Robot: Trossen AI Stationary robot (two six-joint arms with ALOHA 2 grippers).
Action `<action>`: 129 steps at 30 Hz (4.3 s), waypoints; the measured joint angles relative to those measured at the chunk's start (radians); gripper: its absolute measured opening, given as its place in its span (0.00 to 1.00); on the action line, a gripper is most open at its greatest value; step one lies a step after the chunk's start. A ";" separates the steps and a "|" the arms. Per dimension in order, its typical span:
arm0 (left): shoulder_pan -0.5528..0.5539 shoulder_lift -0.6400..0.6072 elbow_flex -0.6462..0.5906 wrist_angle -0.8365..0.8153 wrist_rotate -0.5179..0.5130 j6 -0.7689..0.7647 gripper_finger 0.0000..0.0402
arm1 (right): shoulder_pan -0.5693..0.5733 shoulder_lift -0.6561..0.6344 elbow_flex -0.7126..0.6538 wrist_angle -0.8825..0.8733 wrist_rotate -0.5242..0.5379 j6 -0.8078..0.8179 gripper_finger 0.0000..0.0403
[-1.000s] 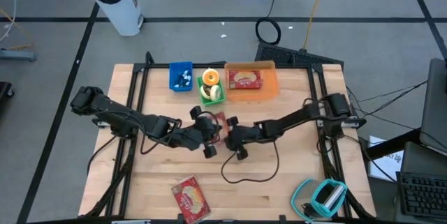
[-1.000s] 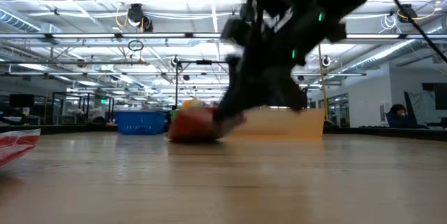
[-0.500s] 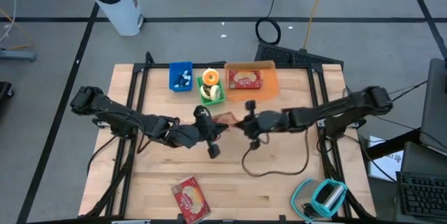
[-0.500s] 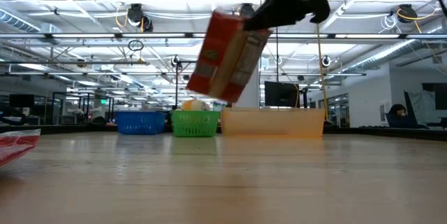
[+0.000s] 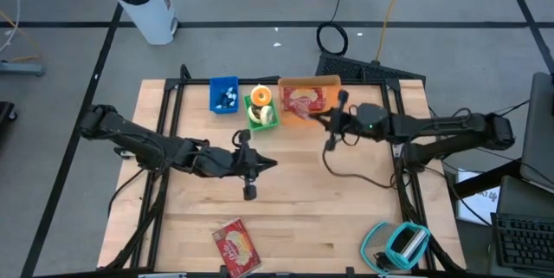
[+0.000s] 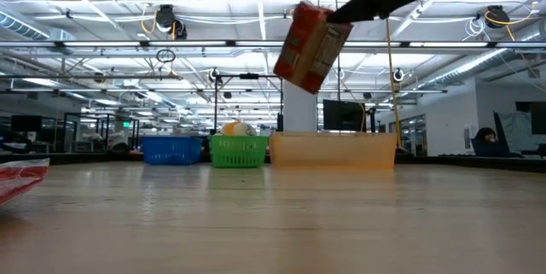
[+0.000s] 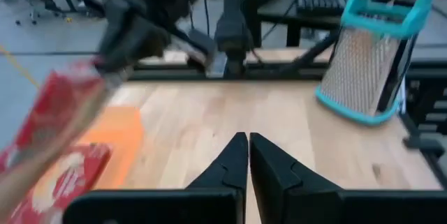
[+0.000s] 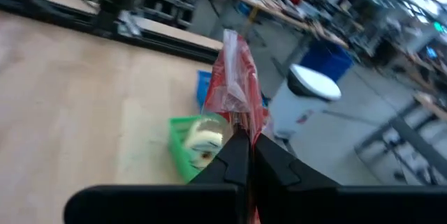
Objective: Pick & Place Food Item
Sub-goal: Put the top red popcorn bag into the orange bin, then put the red popcorn bag into the orange bin
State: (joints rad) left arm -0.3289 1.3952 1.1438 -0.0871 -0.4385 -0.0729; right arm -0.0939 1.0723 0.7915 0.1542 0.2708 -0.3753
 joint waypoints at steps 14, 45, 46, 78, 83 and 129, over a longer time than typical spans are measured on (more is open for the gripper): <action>0.064 -0.382 -0.579 0.466 0.116 -0.018 0.05 | -0.265 0.100 -0.002 -0.164 0.229 0.390 0.00; 0.065 -0.457 -0.700 0.503 0.125 -0.072 0.05 | -0.398 0.466 0.000 0.281 0.117 0.529 0.05; 0.065 -0.457 -0.700 0.504 0.125 -0.072 0.05 | -0.398 0.466 0.000 0.284 0.117 0.532 0.06; 0.065 -0.457 -0.700 0.506 0.123 -0.106 0.05 | -0.244 0.437 0.000 0.610 -1.085 0.760 0.34; 0.065 -0.457 -0.700 0.509 0.125 -0.178 0.05 | -0.071 0.423 0.000 0.627 -1.055 0.595 0.34; -0.353 0.279 -0.125 -0.398 0.301 -0.897 0.57 | 0.183 0.056 -0.001 -0.048 -0.533 0.278 0.32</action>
State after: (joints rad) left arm -0.6817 1.6740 1.0183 -0.4850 -0.1379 -0.9703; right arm 0.0891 1.1282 0.7910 0.1062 -0.2624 -0.0975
